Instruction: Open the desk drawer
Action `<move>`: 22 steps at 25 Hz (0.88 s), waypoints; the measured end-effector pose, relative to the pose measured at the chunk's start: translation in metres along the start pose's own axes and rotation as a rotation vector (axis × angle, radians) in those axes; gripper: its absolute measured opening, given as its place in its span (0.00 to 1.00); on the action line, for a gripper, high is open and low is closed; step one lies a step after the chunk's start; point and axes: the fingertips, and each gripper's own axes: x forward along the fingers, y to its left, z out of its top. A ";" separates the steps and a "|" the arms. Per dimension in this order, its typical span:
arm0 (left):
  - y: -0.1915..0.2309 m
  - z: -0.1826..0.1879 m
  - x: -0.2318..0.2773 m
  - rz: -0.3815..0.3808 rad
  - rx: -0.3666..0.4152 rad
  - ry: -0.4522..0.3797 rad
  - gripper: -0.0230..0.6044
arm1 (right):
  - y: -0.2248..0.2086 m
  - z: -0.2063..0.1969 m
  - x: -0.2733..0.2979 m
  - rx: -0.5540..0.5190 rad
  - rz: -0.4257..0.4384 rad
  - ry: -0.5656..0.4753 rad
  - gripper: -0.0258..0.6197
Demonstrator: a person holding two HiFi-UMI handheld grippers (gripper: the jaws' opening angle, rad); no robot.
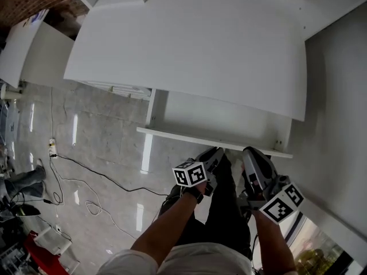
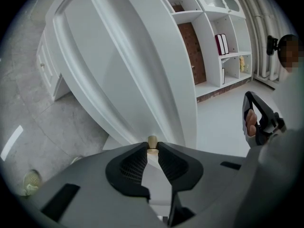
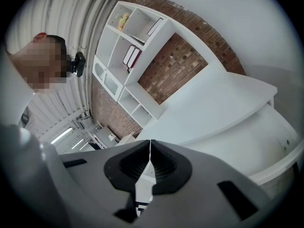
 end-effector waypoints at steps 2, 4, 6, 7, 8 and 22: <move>0.000 -0.011 -0.009 -0.005 -0.003 0.016 0.16 | 0.006 -0.007 -0.006 0.002 -0.004 -0.005 0.07; 0.001 -0.020 -0.017 -0.002 0.003 0.024 0.16 | 0.010 -0.012 -0.012 0.002 -0.007 -0.010 0.07; 0.001 -0.029 -0.024 -0.002 0.000 0.036 0.16 | 0.014 -0.015 -0.018 0.001 -0.009 -0.016 0.07; 0.002 -0.034 -0.027 0.000 0.001 0.043 0.16 | 0.015 -0.017 -0.021 0.001 -0.010 -0.018 0.07; 0.002 -0.038 -0.030 0.004 0.005 0.050 0.16 | 0.017 -0.018 -0.024 0.001 -0.011 -0.019 0.07; 0.004 -0.069 -0.058 -0.006 0.010 0.108 0.16 | 0.037 -0.034 -0.038 -0.014 -0.016 -0.019 0.07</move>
